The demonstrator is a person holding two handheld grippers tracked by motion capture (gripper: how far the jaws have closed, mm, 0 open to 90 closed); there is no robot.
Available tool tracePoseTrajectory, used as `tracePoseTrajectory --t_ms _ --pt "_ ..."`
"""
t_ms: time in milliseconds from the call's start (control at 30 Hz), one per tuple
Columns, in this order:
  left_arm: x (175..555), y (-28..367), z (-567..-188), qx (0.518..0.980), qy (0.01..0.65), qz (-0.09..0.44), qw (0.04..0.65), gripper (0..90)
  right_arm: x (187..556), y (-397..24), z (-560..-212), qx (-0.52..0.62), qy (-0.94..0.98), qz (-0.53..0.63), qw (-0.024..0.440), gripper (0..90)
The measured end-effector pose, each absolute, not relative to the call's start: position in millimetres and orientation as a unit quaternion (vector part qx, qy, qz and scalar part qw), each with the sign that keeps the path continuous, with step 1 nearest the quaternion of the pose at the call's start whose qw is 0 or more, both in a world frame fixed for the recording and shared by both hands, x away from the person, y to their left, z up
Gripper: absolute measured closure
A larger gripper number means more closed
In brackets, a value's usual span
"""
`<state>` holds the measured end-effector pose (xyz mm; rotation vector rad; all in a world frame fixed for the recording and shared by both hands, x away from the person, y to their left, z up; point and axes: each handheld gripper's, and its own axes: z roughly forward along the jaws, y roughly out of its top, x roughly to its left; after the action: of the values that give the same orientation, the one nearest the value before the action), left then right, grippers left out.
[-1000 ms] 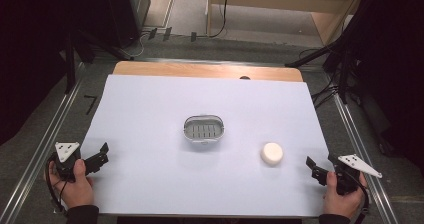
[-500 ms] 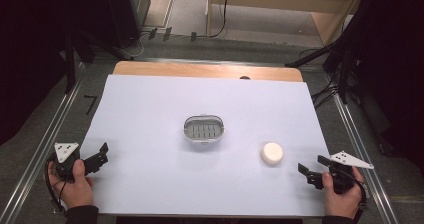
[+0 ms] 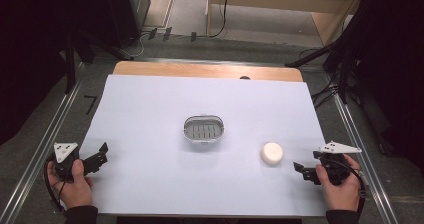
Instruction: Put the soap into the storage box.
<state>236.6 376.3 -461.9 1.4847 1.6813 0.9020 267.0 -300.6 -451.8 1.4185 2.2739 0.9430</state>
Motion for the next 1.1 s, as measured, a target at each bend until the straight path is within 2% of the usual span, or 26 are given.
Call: tracePoseTrajectory --t_ms 367,1100 --pt "237 376 -462 0.577 0.649 0.347 0.354 7.1 282 -285 -438 0.465 0.832 0.280 0.115 13.0" --pt "238 375 -462 0.583 0.648 0.347 0.346 7.7 305 -257 -421 0.441 0.863 0.229 0.096 7.6"
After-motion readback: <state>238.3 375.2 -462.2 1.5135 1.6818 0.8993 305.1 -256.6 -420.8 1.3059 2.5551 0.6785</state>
